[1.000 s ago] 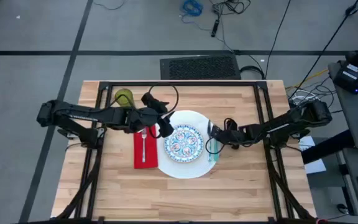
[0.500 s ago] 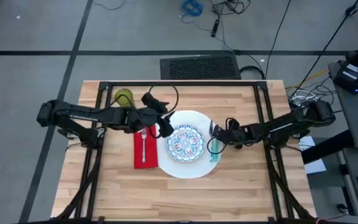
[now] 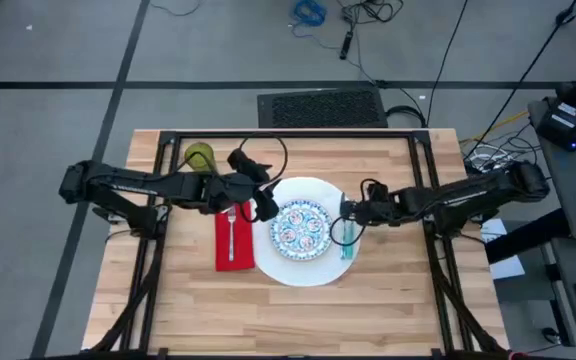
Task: Set table place
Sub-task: Put the green cup to the top right of the blue patterned plate on the white tablemat
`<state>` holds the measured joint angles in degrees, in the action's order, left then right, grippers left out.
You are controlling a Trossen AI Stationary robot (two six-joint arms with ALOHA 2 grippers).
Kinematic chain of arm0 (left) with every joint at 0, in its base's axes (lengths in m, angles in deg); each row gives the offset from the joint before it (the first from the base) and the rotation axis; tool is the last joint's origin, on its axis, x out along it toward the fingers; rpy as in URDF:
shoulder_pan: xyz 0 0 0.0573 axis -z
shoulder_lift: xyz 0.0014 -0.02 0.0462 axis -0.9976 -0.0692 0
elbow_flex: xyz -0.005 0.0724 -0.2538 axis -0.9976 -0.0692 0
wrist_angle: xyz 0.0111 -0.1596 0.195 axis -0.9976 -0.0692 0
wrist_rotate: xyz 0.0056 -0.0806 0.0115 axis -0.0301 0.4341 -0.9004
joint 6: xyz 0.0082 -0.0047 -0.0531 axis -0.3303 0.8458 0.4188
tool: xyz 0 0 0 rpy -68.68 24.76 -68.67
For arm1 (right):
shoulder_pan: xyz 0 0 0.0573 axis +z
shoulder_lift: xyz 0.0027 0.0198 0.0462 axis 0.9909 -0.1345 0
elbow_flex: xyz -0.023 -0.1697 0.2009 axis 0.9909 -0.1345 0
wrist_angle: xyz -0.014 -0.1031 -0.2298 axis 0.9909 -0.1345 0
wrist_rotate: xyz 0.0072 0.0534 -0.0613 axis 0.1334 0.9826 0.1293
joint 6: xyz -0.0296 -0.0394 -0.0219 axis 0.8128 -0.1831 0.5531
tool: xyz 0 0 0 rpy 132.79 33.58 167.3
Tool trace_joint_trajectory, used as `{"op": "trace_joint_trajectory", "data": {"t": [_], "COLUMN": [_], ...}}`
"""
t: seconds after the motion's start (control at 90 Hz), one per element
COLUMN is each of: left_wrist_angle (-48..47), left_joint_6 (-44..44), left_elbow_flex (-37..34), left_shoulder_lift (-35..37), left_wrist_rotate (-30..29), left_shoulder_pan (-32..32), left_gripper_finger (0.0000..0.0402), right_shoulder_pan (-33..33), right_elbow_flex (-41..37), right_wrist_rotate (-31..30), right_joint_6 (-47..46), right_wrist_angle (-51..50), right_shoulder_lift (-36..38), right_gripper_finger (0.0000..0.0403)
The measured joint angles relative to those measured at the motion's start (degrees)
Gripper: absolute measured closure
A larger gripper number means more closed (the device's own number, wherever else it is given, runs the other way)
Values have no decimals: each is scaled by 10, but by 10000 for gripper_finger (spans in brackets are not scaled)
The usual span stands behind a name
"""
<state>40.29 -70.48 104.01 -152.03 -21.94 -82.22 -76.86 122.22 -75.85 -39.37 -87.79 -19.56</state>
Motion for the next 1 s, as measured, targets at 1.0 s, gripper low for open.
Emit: {"op": "trace_joint_trajectory", "data": {"t": [1.0], "left_wrist_angle": [-402], "left_joint_6": [147], "left_elbow_flex": [220], "left_shoulder_lift": [1], "left_wrist_rotate": [256], "left_shoulder_pan": [-149], "left_gripper_finger": [213], "right_shoulder_pan": [44], "right_elbow_flex": [125], "right_wrist_rotate": [-55], "right_joint_6": [592], "right_wrist_angle": [235], "right_shoulder_lift": [68], "right_gripper_finger": [351]}}
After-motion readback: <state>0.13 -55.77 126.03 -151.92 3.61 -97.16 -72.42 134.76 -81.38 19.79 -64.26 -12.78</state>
